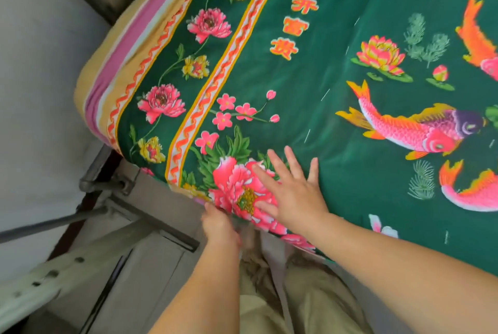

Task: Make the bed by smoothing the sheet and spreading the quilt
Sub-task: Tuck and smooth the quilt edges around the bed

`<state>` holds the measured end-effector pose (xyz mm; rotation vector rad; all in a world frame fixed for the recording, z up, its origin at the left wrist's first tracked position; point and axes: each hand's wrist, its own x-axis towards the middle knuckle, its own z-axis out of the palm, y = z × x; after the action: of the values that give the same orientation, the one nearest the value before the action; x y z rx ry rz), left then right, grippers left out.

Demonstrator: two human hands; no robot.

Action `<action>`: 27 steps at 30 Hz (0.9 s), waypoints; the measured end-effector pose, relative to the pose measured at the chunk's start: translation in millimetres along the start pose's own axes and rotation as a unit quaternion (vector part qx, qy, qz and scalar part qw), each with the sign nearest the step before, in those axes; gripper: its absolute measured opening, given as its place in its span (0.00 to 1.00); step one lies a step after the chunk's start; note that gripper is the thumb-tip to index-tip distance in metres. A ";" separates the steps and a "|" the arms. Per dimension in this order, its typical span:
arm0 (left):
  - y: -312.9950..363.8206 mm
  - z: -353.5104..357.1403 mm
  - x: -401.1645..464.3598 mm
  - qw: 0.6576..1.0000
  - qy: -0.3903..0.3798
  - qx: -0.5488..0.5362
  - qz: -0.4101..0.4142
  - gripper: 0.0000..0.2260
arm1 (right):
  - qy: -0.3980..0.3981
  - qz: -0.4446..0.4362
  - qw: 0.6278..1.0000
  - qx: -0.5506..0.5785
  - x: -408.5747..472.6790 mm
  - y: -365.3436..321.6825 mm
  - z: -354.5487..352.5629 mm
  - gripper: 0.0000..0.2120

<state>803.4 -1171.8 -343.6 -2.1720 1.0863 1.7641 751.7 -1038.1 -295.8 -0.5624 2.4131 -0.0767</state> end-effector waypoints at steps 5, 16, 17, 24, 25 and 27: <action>-23.3 8.1 43.6 0.982 -0.128 -0.095 -0.103 0.36 | 0.056 0.007 0.998 -0.002 7.7 -0.9 19.3 0.37; -21.3 -34.0 37.6 0.971 -0.119 -0.206 -0.027 0.25 | 0.042 0.073 0.996 0.006 -3.9 -26.5 25.5 0.40; -15.0 -45.6 19.9 0.979 -0.069 -0.193 -0.014 0.22 | 0.023 0.077 0.996 0.022 -12.0 -35.3 19.3 0.42; 28.1 -74.9 -88.7 0.985 -0.033 -0.156 0.072 0.23 | -0.064 0.080 0.994 0.033 -99.8 -88.2 19.5 0.63; 32.7 -74.4 -104.4 0.984 -0.048 -0.160 0.068 0.23 | -0.043 0.100 0.994 0.019 -109.1 -90.8 14.8 0.64; 43.0 -75.4 -127.5 0.981 -0.061 -0.169 0.079 0.22 | 0.004 0.126 0.992 0.022 -117.7 -93.2 1.7 0.59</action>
<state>830.8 -1186.7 -192.5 -2.1686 1.0169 2.2661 869.8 -1073.7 -210.1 -0.2341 2.4633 -0.0224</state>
